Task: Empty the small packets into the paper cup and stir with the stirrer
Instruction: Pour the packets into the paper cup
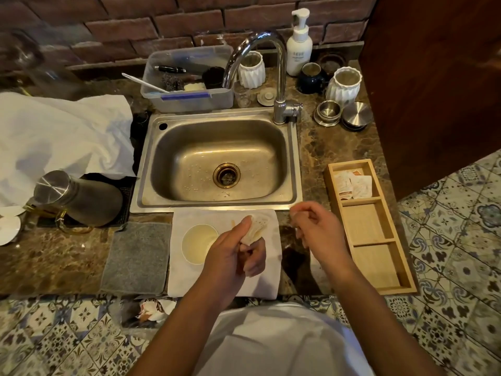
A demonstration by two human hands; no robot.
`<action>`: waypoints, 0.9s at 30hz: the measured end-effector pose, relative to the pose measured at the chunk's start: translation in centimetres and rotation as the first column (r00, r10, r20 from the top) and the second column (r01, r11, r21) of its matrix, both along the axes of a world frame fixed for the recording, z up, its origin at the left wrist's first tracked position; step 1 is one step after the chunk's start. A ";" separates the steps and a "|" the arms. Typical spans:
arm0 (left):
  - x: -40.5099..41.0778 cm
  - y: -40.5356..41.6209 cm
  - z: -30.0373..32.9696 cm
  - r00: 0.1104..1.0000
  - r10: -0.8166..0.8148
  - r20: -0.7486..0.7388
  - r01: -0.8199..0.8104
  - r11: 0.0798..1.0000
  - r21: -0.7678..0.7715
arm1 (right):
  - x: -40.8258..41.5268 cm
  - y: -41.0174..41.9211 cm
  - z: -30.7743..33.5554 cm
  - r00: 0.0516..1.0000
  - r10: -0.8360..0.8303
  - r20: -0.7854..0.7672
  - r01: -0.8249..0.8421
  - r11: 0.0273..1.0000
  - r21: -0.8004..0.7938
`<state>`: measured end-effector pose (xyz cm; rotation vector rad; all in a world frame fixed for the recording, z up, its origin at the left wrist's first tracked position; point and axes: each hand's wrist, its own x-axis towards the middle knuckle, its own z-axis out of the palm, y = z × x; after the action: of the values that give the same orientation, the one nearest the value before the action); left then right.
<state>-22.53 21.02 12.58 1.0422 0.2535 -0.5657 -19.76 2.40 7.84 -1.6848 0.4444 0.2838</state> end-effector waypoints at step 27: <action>-2.1 9.3 -0.2 0.917 -0.019 0.398 -0.214 0.819 0.532 | 0.9 9.1 4.0 0.787 0.532 0.313 -0.538 0.840 -0.074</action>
<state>-24.61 30.37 12.39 1.6899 0.1223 -0.1663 -18.83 11.46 11.88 -1.7733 -0.2996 0.4143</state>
